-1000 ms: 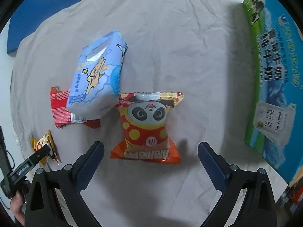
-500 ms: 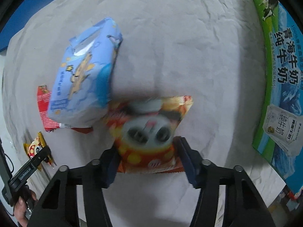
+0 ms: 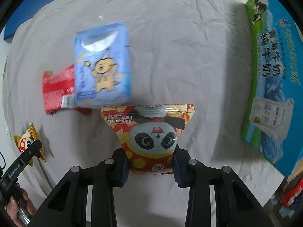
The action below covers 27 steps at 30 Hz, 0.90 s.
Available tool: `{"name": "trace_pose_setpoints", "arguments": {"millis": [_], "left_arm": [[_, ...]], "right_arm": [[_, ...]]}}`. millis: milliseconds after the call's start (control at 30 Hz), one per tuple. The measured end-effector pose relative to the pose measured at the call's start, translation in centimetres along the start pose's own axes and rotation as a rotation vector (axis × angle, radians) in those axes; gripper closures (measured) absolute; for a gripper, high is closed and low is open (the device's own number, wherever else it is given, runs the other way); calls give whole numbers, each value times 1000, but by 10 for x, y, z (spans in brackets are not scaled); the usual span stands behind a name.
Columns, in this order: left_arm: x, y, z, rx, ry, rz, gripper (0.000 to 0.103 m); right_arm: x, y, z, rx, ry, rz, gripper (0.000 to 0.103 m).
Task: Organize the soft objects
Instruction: 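Carry the yellow snack with the left tool while the right tool carries the orange snack into the box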
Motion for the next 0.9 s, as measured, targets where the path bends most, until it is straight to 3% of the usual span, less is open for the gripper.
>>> {"name": "trace_pose_setpoints", "arguments": {"millis": [400,600,633,900], "left_arm": [[59,70,84,-141,85,69,47],[92,73,112,-220,124,115,47],[99,74,118,-233,130,127,47],[166,85,169,-332,216,220,47]], "right_arm": [[41,46,-5,66,-61,55,65],[77,59,2,83,-98,104,65],[86,78,-2,85,-102,114,65],[169,113,27,64,-165,215,65]]}}
Point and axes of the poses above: each gripper's, at about its wrist camera, not at the fingertips, and x roughly against the way its jaws point, z to its right, y to its underside, the point moved 7 cm from there along -x, roughly the way its jaws point, and after that the axes turned 14 degrees about -y, right-handed, at the moved point
